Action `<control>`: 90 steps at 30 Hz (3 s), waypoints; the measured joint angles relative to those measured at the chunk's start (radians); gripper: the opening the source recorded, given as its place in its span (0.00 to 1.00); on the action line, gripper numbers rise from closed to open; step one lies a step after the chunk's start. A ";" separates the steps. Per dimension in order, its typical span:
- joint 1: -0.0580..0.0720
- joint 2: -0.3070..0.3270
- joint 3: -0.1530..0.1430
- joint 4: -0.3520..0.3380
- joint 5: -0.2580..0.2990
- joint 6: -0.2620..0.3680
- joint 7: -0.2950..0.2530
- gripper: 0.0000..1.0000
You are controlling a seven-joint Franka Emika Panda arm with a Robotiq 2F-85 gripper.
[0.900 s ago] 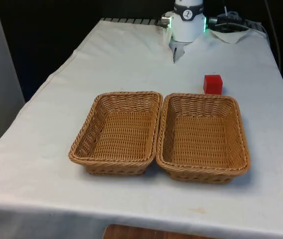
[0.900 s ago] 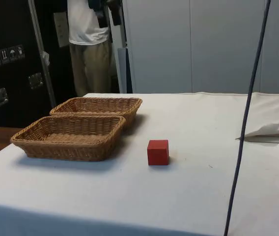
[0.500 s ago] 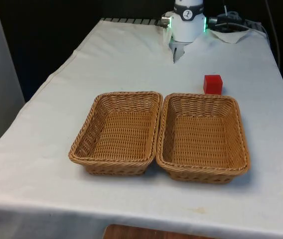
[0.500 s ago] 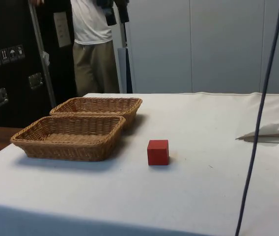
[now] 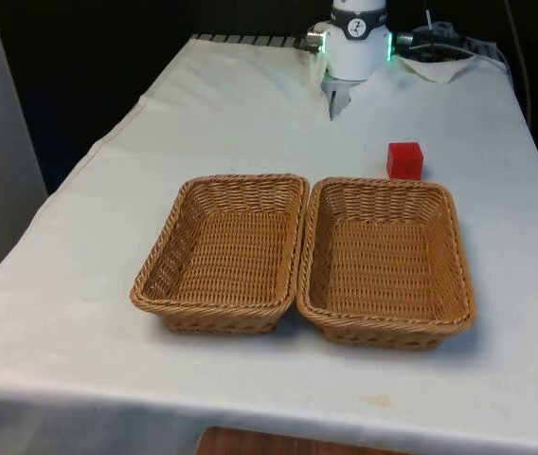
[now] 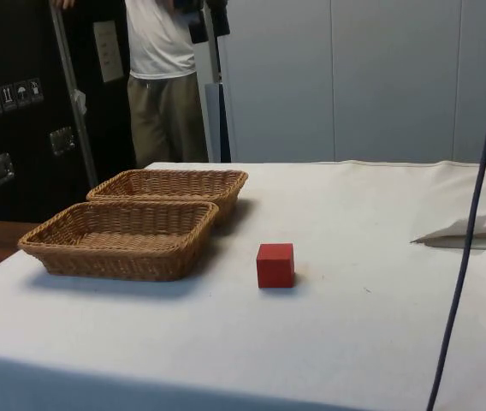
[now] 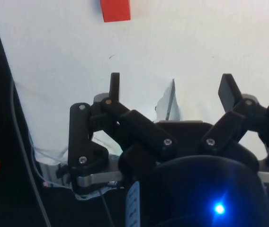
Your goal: Pick up the red cube and place it into the right basket.
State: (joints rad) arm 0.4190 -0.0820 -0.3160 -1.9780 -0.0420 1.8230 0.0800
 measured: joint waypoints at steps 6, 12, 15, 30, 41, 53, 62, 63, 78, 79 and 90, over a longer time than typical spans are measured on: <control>0.000 -0.021 0.026 -0.044 -0.007 0.030 0.026 1.00; 0.000 -0.058 0.058 -0.130 -0.012 0.093 0.058 1.00; 0.000 -0.067 0.067 -0.154 -0.013 0.115 0.068 1.00; 0.000 -0.069 0.130 -0.258 -0.013 0.242 0.132 1.00; 0.000 -0.078 0.156 -0.383 -0.012 0.376 0.132 1.00; 0.000 -0.086 0.162 -0.490 -0.012 0.499 0.117 1.00; -0.003 -0.046 0.163 -0.553 -0.012 0.616 0.112 1.00; -0.005 -0.042 0.162 -0.559 -0.012 0.627 0.110 1.00; -0.035 -0.025 0.131 -0.668 0.015 0.779 0.032 1.00; -0.036 -0.010 0.132 -0.670 0.025 0.798 0.024 1.00; -0.036 0.073 0.153 -0.667 0.040 0.878 0.030 1.00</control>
State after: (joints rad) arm 0.3830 -0.0090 -0.1630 -2.6450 -0.0020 2.7010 0.1100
